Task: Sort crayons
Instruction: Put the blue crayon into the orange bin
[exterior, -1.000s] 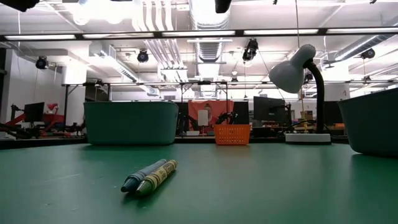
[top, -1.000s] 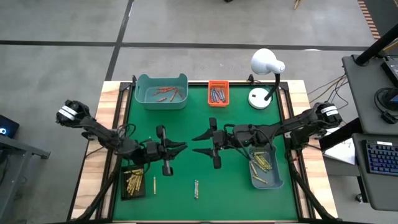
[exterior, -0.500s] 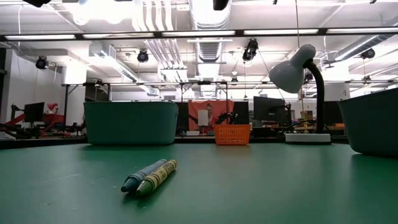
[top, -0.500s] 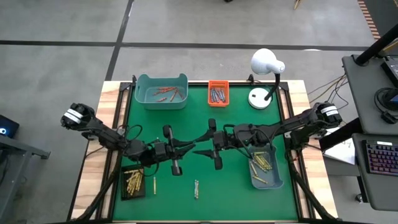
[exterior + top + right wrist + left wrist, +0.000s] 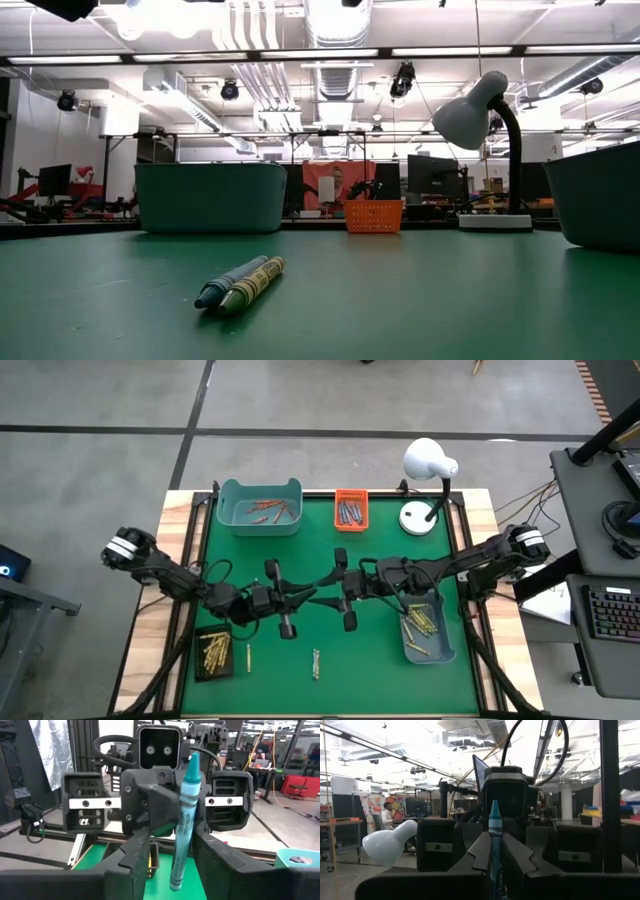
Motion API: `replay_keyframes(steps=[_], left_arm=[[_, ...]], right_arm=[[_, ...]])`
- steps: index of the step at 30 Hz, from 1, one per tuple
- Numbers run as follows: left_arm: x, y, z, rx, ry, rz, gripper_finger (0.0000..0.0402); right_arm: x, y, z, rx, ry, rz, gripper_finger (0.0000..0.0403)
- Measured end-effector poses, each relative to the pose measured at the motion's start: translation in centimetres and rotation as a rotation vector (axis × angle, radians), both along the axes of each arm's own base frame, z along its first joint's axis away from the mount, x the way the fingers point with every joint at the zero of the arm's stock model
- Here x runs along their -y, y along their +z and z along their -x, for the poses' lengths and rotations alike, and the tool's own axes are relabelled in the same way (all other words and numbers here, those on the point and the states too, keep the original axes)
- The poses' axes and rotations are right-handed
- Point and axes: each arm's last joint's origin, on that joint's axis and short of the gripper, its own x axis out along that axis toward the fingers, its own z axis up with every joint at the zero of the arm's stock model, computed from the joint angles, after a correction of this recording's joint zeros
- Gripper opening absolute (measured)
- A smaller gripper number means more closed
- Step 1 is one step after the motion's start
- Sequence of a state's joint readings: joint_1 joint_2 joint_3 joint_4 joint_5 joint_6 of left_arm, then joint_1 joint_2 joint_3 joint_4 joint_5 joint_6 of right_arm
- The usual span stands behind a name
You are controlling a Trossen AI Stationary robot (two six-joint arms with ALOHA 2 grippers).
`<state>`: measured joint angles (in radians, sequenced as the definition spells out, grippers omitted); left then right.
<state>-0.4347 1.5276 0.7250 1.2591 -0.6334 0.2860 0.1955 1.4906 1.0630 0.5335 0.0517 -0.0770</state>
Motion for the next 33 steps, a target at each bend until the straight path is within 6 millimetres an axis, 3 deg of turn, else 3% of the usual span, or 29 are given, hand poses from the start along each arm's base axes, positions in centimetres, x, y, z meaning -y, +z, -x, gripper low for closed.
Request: replay_keyframes(steps=[12, 23, 28, 33], left_arm=[[0.0, 0.1, 0.1, 0.018, -0.019, 0.036, 0.002], [0.1, 1.0, 0.8, 0.016, -0.068, 0.017, 0.0125], [-0.3, 1.8, 1.9, -0.071, 0.07, 0.05, 0.0166], [-0.1, 2.3, 3.2, -0.14, 0.178, 0.075, 0.0184]], right_arm=[[0.2, 0.3, -0.1, 0.005, -0.009, 0.025, 0.002], [0.8, 0.1, -0.1, -0.024, -0.048, 0.021, 0.0015], [2.5, -0.7, 0.0, -0.132, -0.298, 0.016, 0.0015], [7.3, -2.7, 0.6, -0.338, -0.681, 0.005, 0.0014]])
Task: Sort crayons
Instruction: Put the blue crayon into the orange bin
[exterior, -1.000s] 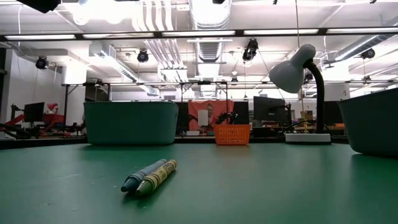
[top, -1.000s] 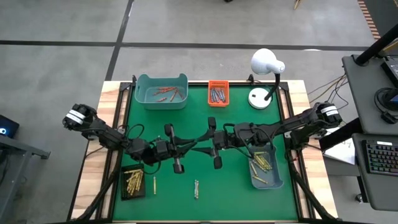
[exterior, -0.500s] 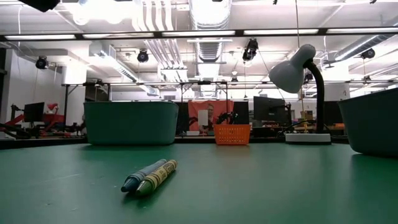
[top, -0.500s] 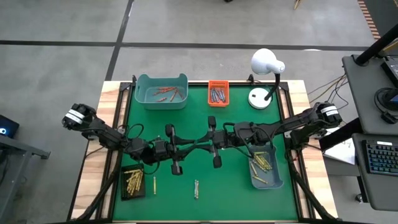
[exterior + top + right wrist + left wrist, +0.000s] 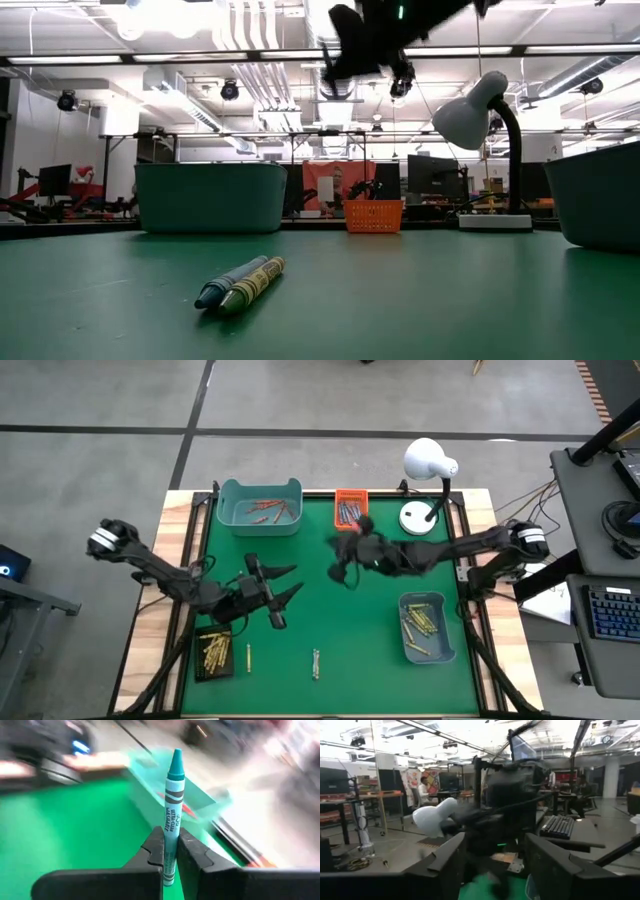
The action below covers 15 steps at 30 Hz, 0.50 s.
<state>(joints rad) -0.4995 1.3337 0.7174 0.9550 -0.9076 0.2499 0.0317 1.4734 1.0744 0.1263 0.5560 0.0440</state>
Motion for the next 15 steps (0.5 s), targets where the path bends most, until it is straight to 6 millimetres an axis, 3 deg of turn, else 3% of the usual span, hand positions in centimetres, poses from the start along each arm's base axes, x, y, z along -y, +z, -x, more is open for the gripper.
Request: replay_keyframes(steps=[5, 9, 12, 15], left_arm=[[0.3, 0.4, 0.5, -0.002, -0.014, 0.002, 0.0187], [0.4, 0.2, 0.5, -0.018, -0.012, -0.006, 0.0187], [0.4, 0.0, 0.4, -0.029, 0.004, -0.007, 0.0187], [0.3, -0.1, 0.4, -0.036, 0.02, -0.006, 0.0187]], right_arm=[[6.7, -2.0, 1.4, -0.096, -0.278, -0.168, 0.0014], [11.4, -3.5, 2.7, -0.115, -0.379, -0.331, 0.0013], [13.9, -4.6, 3.3, -0.114, -0.391, -0.45, 0.0013], [15.1, -5.3, 3.6, -0.118, -0.404, -0.5, 0.0018]])
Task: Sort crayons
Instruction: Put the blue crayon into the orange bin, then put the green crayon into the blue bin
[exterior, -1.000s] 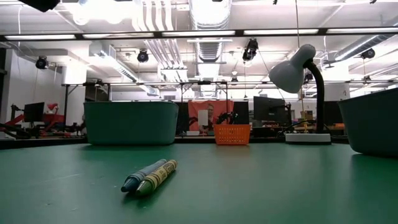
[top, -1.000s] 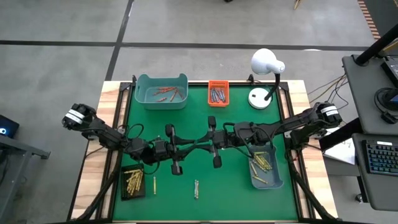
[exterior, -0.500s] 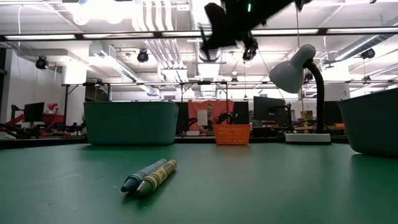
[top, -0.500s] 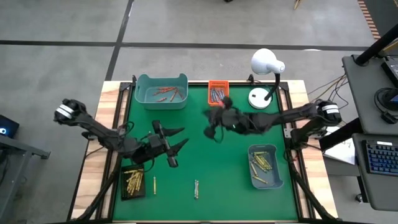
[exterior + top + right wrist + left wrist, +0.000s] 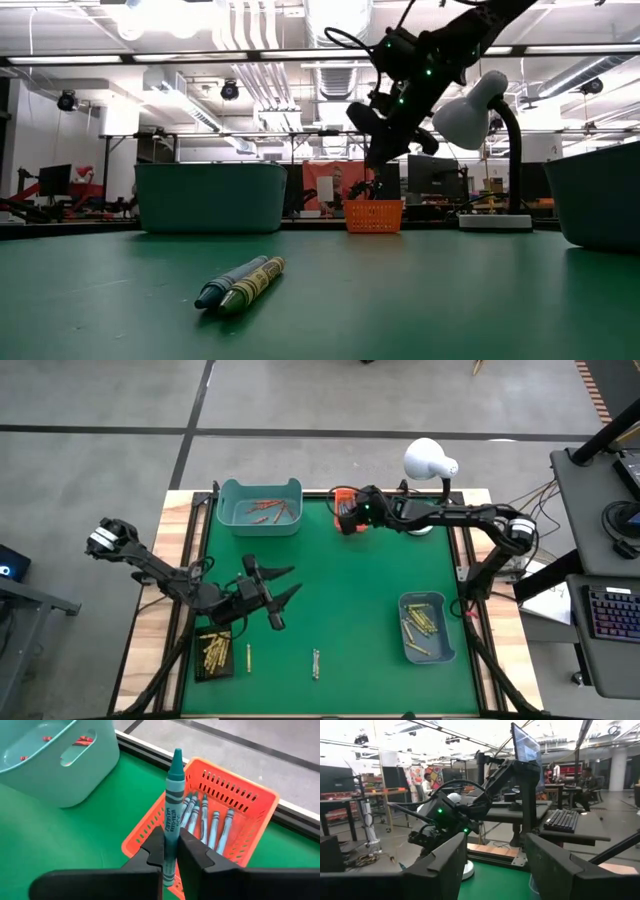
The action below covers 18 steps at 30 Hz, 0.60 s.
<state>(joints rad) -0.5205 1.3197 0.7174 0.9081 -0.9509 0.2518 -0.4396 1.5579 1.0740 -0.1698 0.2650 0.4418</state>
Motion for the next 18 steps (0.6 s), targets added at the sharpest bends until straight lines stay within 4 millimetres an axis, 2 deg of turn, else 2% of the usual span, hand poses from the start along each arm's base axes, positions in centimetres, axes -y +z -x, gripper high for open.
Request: replay_keyframes(steps=[11, 18], left_arm=[[0.0, -0.2, 0.0, -0.017, 0.01, -0.007, 0.0187], [0.2, -1.0, -0.2, -0.04, -0.012, 0.079, 0.0187]], right_arm=[[0.3, -0.1, 0.0, 0.001, -0.027, 0.014, 0.0112], [-0.4, 0.8, 0.0, 0.046, 0.026, 0.0, 0.0141]])
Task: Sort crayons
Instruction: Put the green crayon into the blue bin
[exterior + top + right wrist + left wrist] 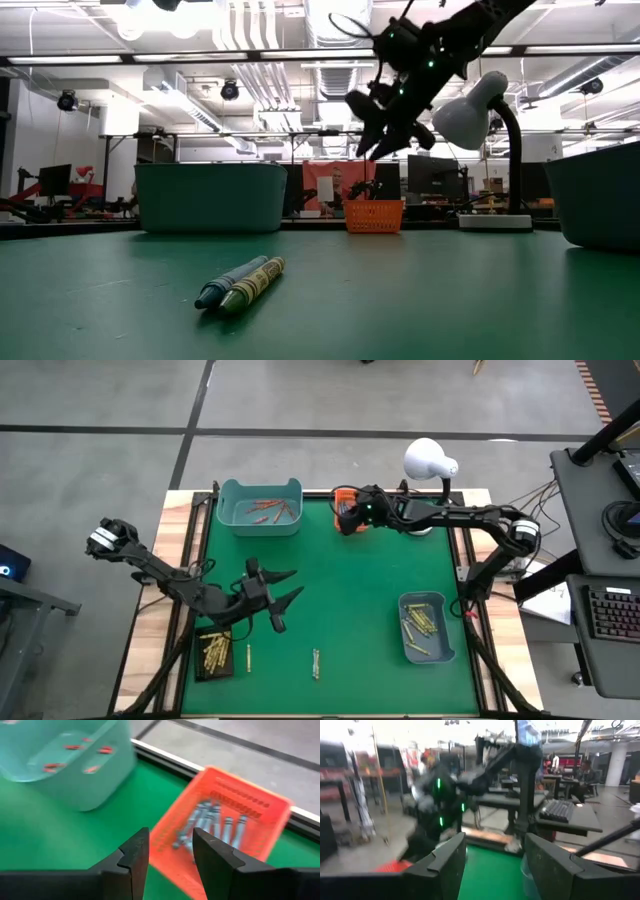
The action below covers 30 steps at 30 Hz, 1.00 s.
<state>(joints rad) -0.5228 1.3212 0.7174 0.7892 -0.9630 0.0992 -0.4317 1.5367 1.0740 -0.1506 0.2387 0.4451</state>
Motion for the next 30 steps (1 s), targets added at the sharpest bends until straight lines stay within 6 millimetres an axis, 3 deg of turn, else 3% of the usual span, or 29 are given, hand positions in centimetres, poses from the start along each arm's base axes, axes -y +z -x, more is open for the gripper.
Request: replay_keyframes(steps=[6, 14, 23, 30], left_arm=[[0.3, -1.7, -0.4, -0.129, -0.005, 0.222, 0.0185], [0.6, -3.2, -0.2, -0.542, 0.177, 0.534, 0.0178], [3.2, -6.6, -2.4, -0.985, 0.366, 0.671, 0.0178], [5.5, -9.2, -3.6, -1.3, 0.632, 0.705, 0.0178]], right_arm=[[-2.5, 1.9, -0.2, 0.06, 0.123, -0.001, 0.014], [-6.6, 4.1, -0.5, 0.112, 0.268, 0.057, 0.0127], [-9.3, 5.0, -0.7, 0.128, 0.364, 0.083, 0.0128], [-10.2, 4.9, -0.8, 0.12, 0.398, 0.092, 0.0121]])
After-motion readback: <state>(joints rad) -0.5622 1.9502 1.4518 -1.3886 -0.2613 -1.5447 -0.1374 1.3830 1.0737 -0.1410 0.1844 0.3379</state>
